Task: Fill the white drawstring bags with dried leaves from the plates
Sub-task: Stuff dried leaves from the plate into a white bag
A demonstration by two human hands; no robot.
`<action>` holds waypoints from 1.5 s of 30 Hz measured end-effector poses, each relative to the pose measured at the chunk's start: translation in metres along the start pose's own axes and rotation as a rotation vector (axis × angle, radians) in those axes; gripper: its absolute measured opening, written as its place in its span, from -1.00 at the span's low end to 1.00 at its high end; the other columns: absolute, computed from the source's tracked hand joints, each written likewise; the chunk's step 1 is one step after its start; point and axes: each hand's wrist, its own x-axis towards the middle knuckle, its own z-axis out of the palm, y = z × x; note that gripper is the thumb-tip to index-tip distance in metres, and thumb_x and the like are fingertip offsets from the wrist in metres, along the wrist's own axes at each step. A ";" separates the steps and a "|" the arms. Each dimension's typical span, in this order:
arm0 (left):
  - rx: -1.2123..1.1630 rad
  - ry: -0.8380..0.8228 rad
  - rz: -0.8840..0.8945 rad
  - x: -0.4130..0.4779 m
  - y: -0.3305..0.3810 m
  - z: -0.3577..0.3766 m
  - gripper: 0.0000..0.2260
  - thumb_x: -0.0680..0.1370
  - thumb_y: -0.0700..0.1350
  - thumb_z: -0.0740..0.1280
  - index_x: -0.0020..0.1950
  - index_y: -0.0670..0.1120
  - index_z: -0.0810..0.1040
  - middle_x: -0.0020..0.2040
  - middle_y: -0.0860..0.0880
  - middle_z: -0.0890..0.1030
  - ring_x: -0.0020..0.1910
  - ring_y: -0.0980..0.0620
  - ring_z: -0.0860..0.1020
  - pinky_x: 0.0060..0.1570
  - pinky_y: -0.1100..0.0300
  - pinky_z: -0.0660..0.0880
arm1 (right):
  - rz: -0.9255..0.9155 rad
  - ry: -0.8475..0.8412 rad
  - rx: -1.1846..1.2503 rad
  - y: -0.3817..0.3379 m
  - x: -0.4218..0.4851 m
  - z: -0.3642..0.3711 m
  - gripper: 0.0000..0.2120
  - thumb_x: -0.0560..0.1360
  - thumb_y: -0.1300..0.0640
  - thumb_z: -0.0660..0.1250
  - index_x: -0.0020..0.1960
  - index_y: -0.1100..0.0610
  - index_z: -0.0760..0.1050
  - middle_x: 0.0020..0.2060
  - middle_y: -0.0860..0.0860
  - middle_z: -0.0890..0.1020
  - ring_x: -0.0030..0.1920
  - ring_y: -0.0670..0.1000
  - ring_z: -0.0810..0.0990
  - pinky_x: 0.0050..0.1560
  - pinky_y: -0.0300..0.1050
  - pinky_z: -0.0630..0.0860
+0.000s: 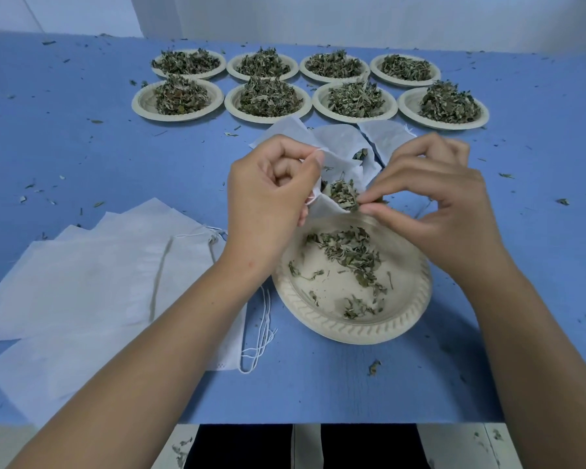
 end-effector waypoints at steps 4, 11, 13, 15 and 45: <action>0.015 -0.064 0.006 -0.002 -0.001 0.002 -0.89 0.57 -0.23 0.37 -0.17 -0.13 0.57 -0.51 -0.03 0.45 -0.62 0.13 0.34 -0.58 0.32 0.32 | 0.019 0.113 -0.027 -0.007 0.000 0.004 -0.96 0.45 0.10 0.48 -0.15 0.06 0.66 -0.23 -0.16 0.61 -0.01 -0.05 0.49 0.16 0.05 0.20; 0.031 -0.112 0.045 -0.004 -0.001 0.003 -0.89 0.57 -0.24 0.37 -0.17 -0.11 0.58 -0.51 -0.01 0.45 -0.62 0.15 0.35 -0.58 0.33 0.32 | 0.030 -0.010 0.031 -0.006 -0.004 0.011 -0.69 0.59 0.07 0.13 0.01 0.09 0.65 -0.03 -0.16 0.65 0.30 0.04 0.44 0.33 0.16 0.11; 0.008 -0.061 0.019 -0.002 -0.001 0.002 -0.88 0.57 -0.23 0.37 -0.17 -0.12 0.58 -0.51 0.00 0.45 -0.63 0.14 0.34 -0.58 0.32 0.32 | 0.031 0.084 0.016 -0.005 -0.004 0.004 -0.70 0.56 0.05 0.15 -0.02 0.12 0.64 -0.05 -0.15 0.63 0.26 -0.02 0.44 0.32 0.17 0.14; -0.009 -0.014 -0.013 0.000 -0.001 0.001 -0.87 0.57 -0.24 0.36 -0.18 -0.11 0.58 -0.51 -0.03 0.46 -0.64 0.13 0.34 -0.58 0.31 0.32 | 0.017 0.098 -0.079 -0.005 -0.003 0.003 -0.76 0.50 0.01 0.26 -0.12 0.15 0.61 -0.13 -0.16 0.59 0.18 -0.07 0.42 0.27 0.06 0.11; -0.013 0.111 0.031 0.003 -0.002 -0.003 -0.85 0.57 -0.24 0.35 -0.20 -0.08 0.58 -0.52 0.04 0.46 -0.62 0.14 0.35 -0.56 0.31 0.34 | 0.241 0.155 0.208 -0.003 -0.005 0.013 -0.62 0.60 0.10 0.08 -0.27 0.13 0.56 -0.26 0.00 0.65 -0.08 0.03 0.59 0.21 0.05 0.35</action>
